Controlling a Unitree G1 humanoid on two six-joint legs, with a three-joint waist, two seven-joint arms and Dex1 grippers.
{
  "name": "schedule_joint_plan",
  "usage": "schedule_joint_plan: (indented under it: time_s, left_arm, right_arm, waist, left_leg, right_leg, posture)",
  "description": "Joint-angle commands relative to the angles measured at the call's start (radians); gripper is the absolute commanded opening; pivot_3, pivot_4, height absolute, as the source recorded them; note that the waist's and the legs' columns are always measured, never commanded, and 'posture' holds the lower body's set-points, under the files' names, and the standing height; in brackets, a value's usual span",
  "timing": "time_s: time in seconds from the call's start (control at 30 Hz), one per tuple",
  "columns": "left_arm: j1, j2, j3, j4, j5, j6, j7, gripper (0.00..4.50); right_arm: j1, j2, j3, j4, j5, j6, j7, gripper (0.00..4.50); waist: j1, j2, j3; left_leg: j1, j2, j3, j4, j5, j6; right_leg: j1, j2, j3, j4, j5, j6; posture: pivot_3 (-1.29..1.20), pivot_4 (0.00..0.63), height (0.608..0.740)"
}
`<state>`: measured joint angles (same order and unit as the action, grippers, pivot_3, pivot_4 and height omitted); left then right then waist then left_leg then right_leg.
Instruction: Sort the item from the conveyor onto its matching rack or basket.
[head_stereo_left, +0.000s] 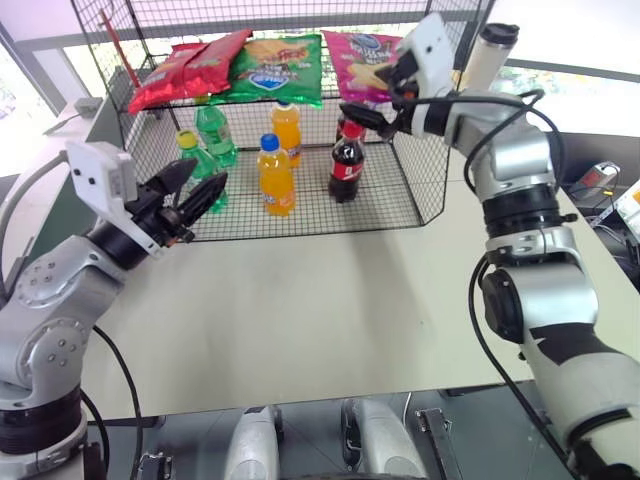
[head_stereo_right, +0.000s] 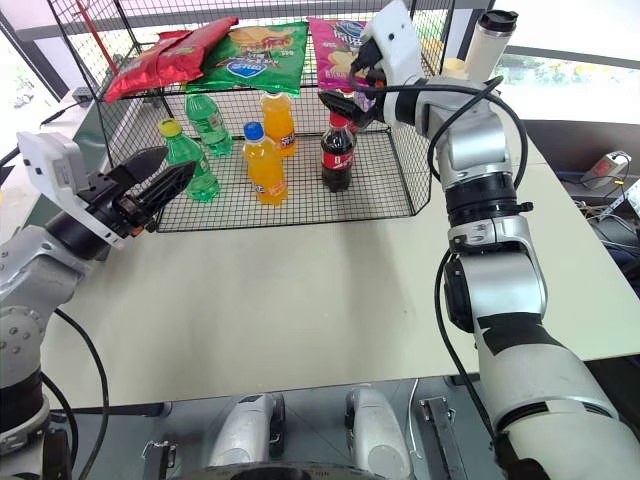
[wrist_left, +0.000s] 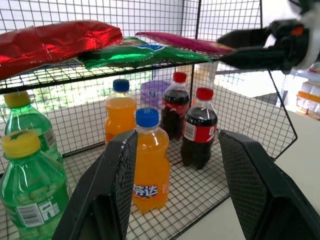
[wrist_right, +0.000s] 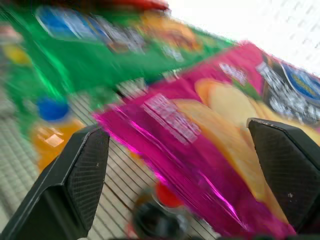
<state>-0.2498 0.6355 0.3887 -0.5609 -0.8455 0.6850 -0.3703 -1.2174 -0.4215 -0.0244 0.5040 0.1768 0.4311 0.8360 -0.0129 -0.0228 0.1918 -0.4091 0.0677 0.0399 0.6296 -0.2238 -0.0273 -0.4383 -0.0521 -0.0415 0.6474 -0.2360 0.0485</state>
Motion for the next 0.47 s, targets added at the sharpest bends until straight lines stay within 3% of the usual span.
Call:
schedule_joint_plan:
  time_s: [0.03, 0.13, 0.27, 0.47]
  left_arm:
    - [0.023, 0.021, 0.031, -0.019, 0.003, -0.016, -0.015, 2.65]
    - [0.046, 0.036, 0.040, -0.010, 0.005, -0.010, -0.021, 2.65]
    - [0.105, 0.051, 0.051, -0.033, -0.010, 0.016, -0.033, 2.65]
    - [0.310, 0.076, 0.043, -0.150, 0.056, 0.010, -0.055, 2.65]
  right_arm:
    - [0.038, -0.050, -0.061, -0.165, 0.090, 0.013, 0.060, 4.46]
    - [0.108, -0.076, -0.129, -0.291, 0.191, 0.014, 0.104, 4.46]
    - [0.245, -0.141, -0.277, -0.506, 0.412, 0.230, 0.089, 4.46]
    - [0.636, -0.210, -0.386, -0.823, 0.582, 0.440, -0.012, 4.46]
  waist:
    - [0.002, 0.000, 0.000]
    - [0.003, 0.000, 0.000]
    - [0.003, 0.000, 0.000]
    - [0.004, -0.001, -0.001]
  left_leg:
    - [0.000, 0.000, 0.000, 0.000, 0.000, 0.000]
    - [0.000, 0.000, 0.000, 0.001, 0.000, 0.000]
    - [0.000, 0.000, 0.000, 0.001, 0.000, 0.000]
    - [0.001, 0.000, 0.000, -0.001, -0.001, 0.001]
  right_leg:
    - [0.000, 0.000, 0.000, 0.000, 0.000, 0.000]
    - [0.000, 0.000, 0.000, 0.000, 0.000, 0.000]
    - [0.000, 0.000, 0.000, 0.000, 0.000, 0.000]
    - [0.001, -0.001, 0.000, -0.002, -0.001, -0.001]
  posture:
    - [0.00, 0.150, 0.740]
    - [0.00, 0.150, 0.740]
    - [0.00, 0.150, 0.740]
    - [0.00, 0.150, 0.740]
